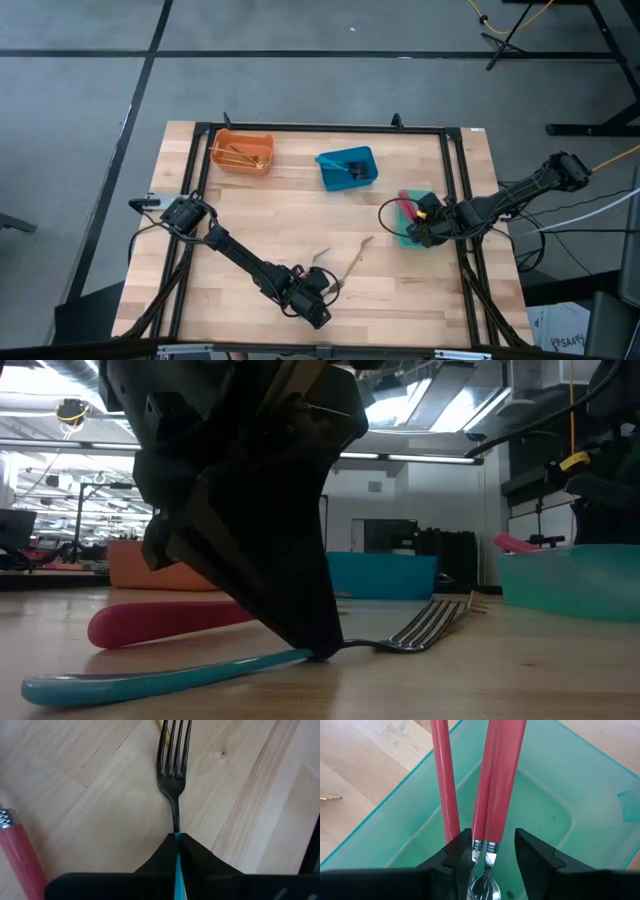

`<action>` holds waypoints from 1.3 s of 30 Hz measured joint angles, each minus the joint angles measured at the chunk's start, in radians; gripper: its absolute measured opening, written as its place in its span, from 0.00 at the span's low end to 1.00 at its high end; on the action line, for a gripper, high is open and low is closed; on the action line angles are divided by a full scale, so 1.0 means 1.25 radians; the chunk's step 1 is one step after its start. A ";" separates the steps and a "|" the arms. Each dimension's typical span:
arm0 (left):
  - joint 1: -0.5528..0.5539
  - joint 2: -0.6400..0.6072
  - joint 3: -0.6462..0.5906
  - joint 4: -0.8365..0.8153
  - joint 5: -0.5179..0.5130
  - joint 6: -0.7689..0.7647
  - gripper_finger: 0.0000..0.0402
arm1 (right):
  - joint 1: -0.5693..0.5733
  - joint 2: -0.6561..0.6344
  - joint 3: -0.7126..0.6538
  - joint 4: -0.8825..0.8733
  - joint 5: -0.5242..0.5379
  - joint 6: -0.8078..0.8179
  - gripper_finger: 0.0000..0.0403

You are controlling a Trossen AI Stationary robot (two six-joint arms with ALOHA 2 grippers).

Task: Sort silverware by color (type)
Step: Put the blue fork into the blue bin

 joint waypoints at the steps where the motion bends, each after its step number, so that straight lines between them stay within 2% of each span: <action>1: 0.000 0.000 0.000 -0.001 0.000 0.000 0.01 | 0.000 0.000 0.000 0.000 0.003 0.000 0.34; 20: 0.029 -0.003 0.001 -0.022 -0.004 0.010 0.00 | 0.000 0.000 0.000 0.000 0.003 0.000 0.34; 27: 0.043 0.000 0.031 -0.035 -0.009 0.070 0.00 | 0.000 -0.001 0.000 0.000 0.003 0.000 0.34; 39: 0.100 0.000 0.106 -0.041 0.029 0.208 0.01 | 0.000 -0.001 0.001 -0.001 -0.003 0.000 0.34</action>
